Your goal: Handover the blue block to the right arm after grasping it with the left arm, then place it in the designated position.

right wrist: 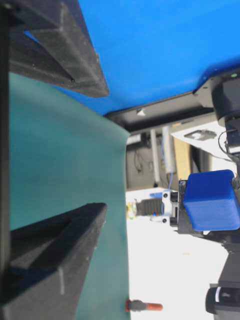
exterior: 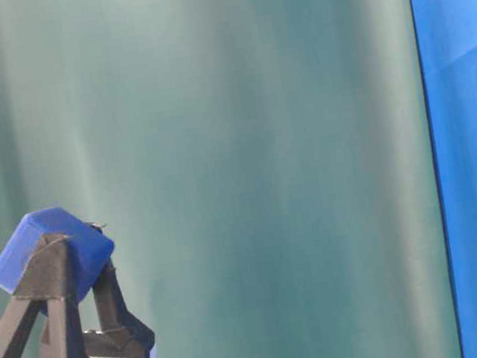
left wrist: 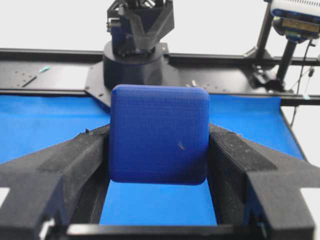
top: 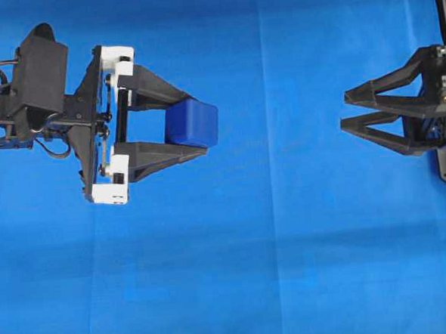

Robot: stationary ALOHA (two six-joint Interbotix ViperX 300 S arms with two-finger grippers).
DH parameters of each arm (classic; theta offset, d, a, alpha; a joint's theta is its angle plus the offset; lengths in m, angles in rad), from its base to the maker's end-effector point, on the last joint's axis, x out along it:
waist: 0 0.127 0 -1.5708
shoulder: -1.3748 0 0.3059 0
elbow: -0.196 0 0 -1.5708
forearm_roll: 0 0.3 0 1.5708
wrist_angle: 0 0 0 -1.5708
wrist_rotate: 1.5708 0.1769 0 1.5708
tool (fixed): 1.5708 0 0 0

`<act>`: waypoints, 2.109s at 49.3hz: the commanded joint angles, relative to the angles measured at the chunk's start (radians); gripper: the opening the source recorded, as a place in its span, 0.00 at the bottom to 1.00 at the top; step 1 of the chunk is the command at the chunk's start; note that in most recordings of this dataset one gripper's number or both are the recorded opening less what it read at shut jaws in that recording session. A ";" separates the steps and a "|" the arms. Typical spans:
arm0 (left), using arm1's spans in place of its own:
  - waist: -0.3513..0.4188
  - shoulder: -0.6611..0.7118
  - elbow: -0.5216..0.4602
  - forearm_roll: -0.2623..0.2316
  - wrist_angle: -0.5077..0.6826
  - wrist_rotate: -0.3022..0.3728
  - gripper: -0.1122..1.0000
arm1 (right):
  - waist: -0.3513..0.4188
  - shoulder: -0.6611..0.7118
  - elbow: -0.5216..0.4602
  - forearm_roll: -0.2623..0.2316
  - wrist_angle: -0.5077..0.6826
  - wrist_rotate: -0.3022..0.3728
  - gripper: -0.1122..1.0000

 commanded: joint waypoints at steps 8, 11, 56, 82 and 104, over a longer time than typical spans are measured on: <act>-0.003 -0.017 -0.012 0.002 -0.009 0.000 0.54 | 0.005 -0.003 -0.026 -0.018 -0.008 0.002 0.93; -0.005 -0.017 -0.011 0.002 -0.011 0.000 0.54 | 0.005 -0.003 -0.026 -0.018 -0.009 0.002 0.93; -0.005 -0.017 -0.011 0.002 -0.011 -0.002 0.54 | 0.003 -0.003 -0.028 -0.020 -0.008 0.003 0.93; -0.006 -0.018 -0.009 0.000 -0.009 -0.002 0.54 | 0.005 0.041 -0.058 -0.020 -0.006 0.003 0.93; -0.009 -0.017 -0.008 0.002 -0.009 -0.002 0.54 | 0.005 0.222 -0.204 -0.021 -0.008 0.003 0.93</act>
